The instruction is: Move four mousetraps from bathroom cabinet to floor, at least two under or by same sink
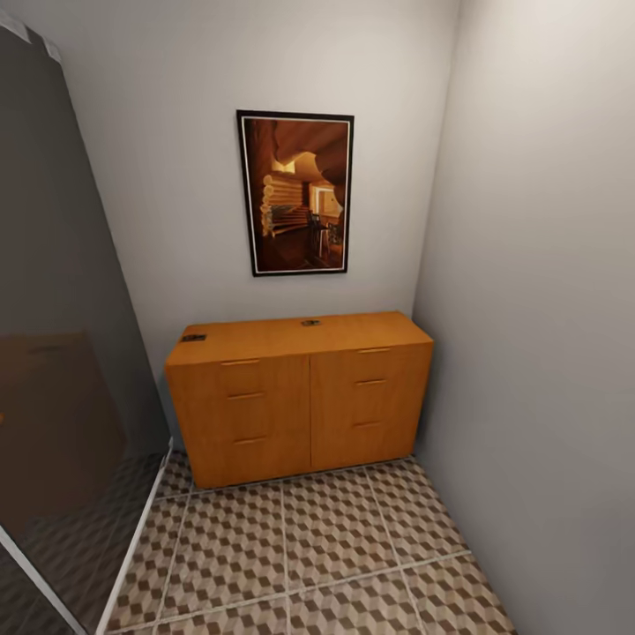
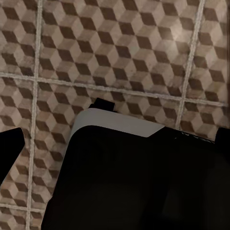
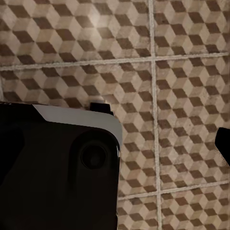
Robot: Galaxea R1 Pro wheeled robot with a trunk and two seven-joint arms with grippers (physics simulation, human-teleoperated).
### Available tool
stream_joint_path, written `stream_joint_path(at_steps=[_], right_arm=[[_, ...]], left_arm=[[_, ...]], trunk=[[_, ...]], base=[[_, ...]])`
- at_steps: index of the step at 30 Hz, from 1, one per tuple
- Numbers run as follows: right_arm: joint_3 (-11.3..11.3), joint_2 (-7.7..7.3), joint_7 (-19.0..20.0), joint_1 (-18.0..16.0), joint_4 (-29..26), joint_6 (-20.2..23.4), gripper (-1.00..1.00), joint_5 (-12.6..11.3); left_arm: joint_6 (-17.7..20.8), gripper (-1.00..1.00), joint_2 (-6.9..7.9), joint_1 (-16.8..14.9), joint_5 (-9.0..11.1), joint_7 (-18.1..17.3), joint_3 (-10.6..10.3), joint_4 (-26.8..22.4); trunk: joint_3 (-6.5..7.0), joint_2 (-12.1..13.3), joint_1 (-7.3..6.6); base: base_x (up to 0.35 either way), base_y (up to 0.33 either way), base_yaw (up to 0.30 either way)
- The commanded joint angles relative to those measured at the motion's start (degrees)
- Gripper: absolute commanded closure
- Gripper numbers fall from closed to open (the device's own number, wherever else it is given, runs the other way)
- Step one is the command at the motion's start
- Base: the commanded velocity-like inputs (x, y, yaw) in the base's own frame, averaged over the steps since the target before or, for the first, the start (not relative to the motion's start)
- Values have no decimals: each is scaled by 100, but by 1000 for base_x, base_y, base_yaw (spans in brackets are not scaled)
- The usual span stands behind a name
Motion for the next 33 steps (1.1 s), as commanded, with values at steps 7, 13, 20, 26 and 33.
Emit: stream_joint_path(at_steps=[7, 13, 20, 26, 33], right_arm=[[40, 3, -28, -8, 19, -26, -100, -2], [42, 3, -27, -8, 19, -26, -100, -2], [42, 5, -26, -8, 19, -26, -100, -2], [42, 9, -27, -8, 19, -26, -100, -1], [42, 11, -26, -8, 19, -26, -100, -1]], left_arm=[[-17, -100, -2, -3, 40, 21, -49, 3], [-18, -100, -1, -5, 40, 21, -49, 3], [-18, -100, -2, -5, 40, 21, -49, 3], [-18, -100, -2, -2, 40, 21, -49, 3], [-18, -100, -2, -3, 41, 21, -49, 3]], trunk=[[-7, -4, 4], [-7, -4, 4], [-7, -4, 4], [-7, -4, 4], [-7, -4, 4]], base=[[324, 0, 0], [324, 0, 0], [324, 0, 0], [321, 0, 0], [313, 0, 0]])
